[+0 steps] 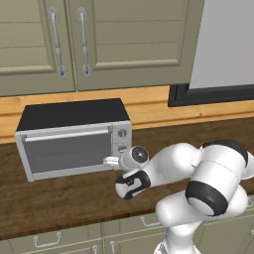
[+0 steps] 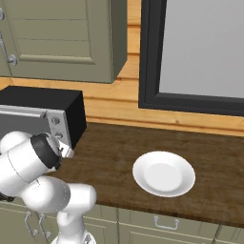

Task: Pick up the kebab skewer and baguette bread, and place them inside the toaster oven. Close the toaster oven door and start by setting the timer.

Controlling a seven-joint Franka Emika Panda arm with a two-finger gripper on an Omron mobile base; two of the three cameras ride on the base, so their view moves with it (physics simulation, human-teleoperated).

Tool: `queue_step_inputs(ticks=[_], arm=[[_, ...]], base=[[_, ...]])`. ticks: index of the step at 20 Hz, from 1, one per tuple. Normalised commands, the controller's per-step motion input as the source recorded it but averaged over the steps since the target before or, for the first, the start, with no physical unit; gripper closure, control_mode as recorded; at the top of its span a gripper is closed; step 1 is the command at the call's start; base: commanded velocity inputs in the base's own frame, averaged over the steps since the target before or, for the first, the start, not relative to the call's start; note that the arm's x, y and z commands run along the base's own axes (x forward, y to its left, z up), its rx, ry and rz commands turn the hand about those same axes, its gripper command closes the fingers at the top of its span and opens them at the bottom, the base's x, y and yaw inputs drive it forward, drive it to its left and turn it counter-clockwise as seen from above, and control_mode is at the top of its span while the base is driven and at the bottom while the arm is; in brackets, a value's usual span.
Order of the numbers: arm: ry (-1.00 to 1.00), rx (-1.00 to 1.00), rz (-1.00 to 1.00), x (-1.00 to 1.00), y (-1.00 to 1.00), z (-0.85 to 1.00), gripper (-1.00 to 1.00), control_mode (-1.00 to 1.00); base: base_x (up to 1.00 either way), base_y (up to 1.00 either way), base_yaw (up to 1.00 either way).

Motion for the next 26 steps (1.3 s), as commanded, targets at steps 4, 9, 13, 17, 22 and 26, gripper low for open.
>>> queue_step_inputs(ticks=[4,9,13,17,22,26], arm=[[0.00,0.00,0.00,0.05,0.00,-0.14,-1.00,-1.00],[-0.01,0.00,0.00,0.04,0.00,-0.22,-1.00,-1.00],[0.00,0.00,0.00,0.08,0.00,-0.15,-1.00,-1.00],[-0.02,0.00,0.05,0.09,0.00,-0.01,-1.00,-1.00],[-0.09,0.00,0.13,0.14,0.00,-0.01,-1.00,-1.00],[-0.08,0.00,0.13,0.09,0.00,-0.01,-1.00,-1.00]], base=[[0.00,0.00,0.00],[0.00,0.00,0.00],[0.00,0.00,0.00],[0.00,0.00,0.00],[0.00,0.00,0.00],[0.00,0.00,0.00]])
